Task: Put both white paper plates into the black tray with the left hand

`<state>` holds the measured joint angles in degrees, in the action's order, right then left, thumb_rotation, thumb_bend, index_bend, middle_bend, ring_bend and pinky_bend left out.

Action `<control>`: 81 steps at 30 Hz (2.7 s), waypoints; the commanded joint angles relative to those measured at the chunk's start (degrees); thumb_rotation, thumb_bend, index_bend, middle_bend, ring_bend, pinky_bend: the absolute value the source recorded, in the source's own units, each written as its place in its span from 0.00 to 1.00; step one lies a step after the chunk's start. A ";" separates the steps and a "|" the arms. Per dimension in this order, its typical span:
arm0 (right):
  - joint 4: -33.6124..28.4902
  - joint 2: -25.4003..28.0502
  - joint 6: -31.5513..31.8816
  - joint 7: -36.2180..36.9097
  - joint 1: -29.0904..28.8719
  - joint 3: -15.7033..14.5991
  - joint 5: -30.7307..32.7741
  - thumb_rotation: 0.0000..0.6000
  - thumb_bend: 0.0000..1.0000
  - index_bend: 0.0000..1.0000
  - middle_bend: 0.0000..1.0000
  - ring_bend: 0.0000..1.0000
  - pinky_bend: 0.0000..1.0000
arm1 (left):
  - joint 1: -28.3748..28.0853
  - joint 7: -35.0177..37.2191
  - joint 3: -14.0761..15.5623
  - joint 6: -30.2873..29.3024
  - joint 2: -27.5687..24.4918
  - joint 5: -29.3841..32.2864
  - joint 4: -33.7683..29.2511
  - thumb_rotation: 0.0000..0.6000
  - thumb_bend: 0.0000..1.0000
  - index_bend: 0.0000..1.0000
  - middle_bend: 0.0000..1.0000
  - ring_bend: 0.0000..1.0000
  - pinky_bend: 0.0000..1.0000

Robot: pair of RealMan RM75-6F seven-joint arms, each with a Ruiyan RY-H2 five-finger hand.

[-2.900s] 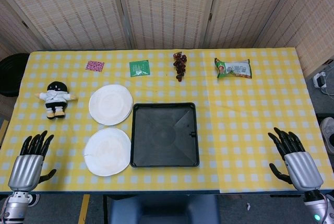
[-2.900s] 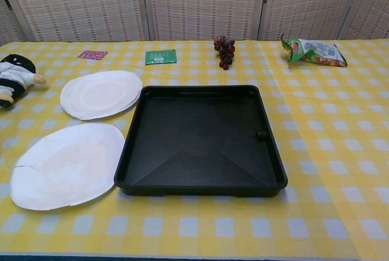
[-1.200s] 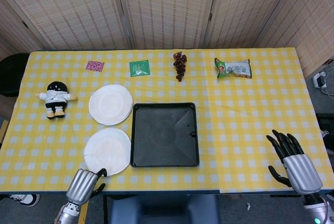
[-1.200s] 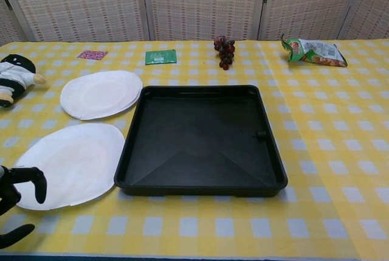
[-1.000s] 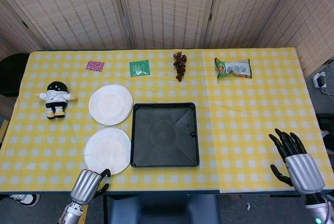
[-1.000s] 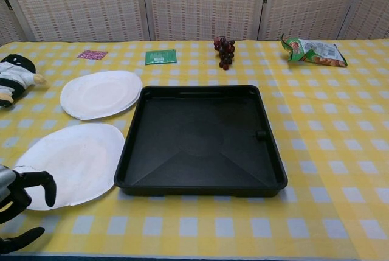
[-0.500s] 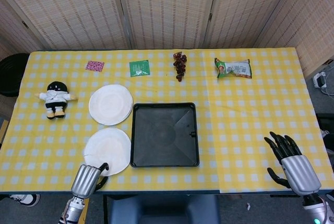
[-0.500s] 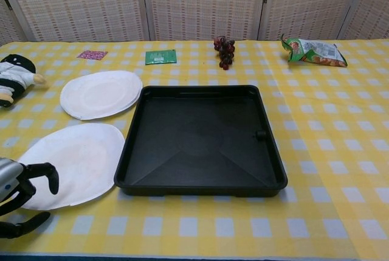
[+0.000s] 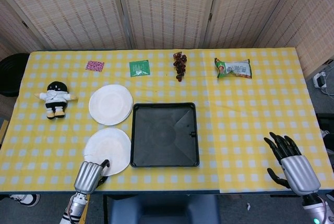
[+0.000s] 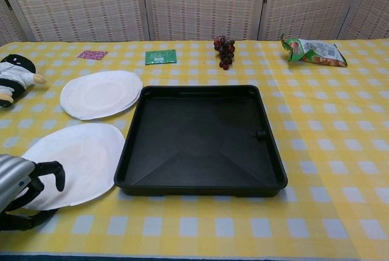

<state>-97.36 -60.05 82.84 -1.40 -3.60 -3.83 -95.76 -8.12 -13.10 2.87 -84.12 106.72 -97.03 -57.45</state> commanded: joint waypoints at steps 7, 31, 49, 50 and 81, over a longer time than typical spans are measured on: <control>0.05 -0.17 -0.54 -0.31 -0.18 0.10 0.44 1.00 0.38 0.00 0.00 0.00 0.00 | -0.22 2.28 -0.44 -1.45 2.69 0.64 5.20 1.00 0.48 0.59 1.00 1.00 1.00; -0.15 -0.19 -1.38 -0.43 -0.41 -0.21 0.51 1.00 0.38 0.00 0.00 0.00 0.00 | -3.50 0.15 -5.49 -14.86 -2.69 -2.85 1.28 1.00 0.57 0.65 1.00 1.00 1.00; -0.47 0.41 -1.15 0.75 -0.38 -0.31 0.47 1.00 0.38 0.00 0.00 0.00 0.00 | -7.25 -8.49 -5.71 -15.70 -6.09 -7.72 -10.40 1.00 0.57 0.65 1.00 1.00 1.00; -0.51 0.49 -1.06 0.91 -0.35 -0.36 0.33 1.00 0.38 0.00 0.00 0.00 0.00 | -7.33 -8.79 -5.57 -15.59 -6.04 -7.95 -10.84 1.00 0.57 0.65 1.00 1.00 1.00; -0.38 1.76 -1.45 4.08 -0.39 -0.61 0.88 1.00 0.38 0.00 0.00 0.00 0.00 | -18.78 -9.63 -6.97 0.38 11.71 -6.83 0.66 1.00 0.57 0.65 1.00 1.00 1.00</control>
<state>-97.76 -58.32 81.41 2.63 -3.98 -4.47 -94.93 -25.93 -23.55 -3.30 -84.78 117.44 -104.79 -58.42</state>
